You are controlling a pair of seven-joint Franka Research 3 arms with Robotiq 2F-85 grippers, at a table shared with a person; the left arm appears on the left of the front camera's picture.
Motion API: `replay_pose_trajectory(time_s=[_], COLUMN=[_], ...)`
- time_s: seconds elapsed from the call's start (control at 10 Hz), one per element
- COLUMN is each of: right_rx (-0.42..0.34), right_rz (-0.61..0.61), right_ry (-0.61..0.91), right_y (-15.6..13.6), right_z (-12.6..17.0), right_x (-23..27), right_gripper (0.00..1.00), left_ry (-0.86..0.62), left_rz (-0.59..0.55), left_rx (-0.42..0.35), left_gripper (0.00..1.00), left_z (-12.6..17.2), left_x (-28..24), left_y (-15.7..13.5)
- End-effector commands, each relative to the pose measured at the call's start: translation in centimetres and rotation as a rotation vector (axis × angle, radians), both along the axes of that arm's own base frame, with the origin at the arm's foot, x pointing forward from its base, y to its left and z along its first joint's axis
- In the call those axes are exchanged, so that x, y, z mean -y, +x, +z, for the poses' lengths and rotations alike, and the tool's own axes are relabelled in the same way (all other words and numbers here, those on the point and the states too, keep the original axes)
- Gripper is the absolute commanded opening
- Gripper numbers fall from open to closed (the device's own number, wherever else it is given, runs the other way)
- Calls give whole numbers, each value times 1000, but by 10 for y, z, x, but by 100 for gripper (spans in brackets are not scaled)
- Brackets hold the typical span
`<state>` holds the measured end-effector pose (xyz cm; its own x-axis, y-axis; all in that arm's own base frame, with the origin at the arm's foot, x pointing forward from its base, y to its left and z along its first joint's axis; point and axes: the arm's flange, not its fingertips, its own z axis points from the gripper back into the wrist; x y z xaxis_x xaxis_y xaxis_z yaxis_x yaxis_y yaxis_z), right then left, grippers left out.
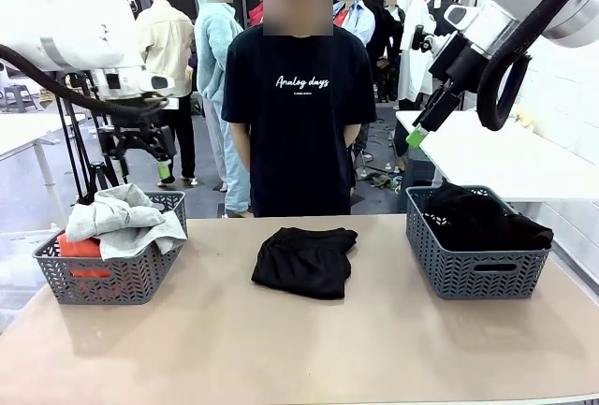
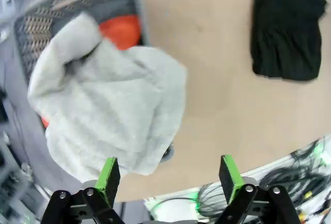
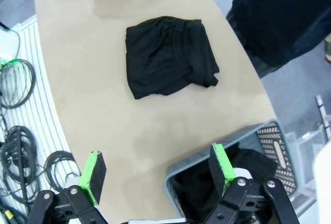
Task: Sort the tops and bottoms.
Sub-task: Lift clothes from the center of the table with your right hand.
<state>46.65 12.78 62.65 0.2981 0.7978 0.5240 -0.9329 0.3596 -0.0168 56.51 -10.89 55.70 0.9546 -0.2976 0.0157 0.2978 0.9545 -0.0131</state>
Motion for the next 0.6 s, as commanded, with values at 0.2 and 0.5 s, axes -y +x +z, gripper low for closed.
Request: replay_pose_trajectory(time_s=[0.2,0.5], right_rx=[-2,-2], right_rz=[-2,-2], right_ry=[-7,-7], right_y=[0,0], right_z=[0,0], right_x=[0,0], right_gripper=[100,100], left_ry=[-71,-119], left_rz=[-332,-450], left_rx=[98,168], left_gripper=[100,100], left_z=[9,49], left_x=[13,19], left_y=[-96,-121])
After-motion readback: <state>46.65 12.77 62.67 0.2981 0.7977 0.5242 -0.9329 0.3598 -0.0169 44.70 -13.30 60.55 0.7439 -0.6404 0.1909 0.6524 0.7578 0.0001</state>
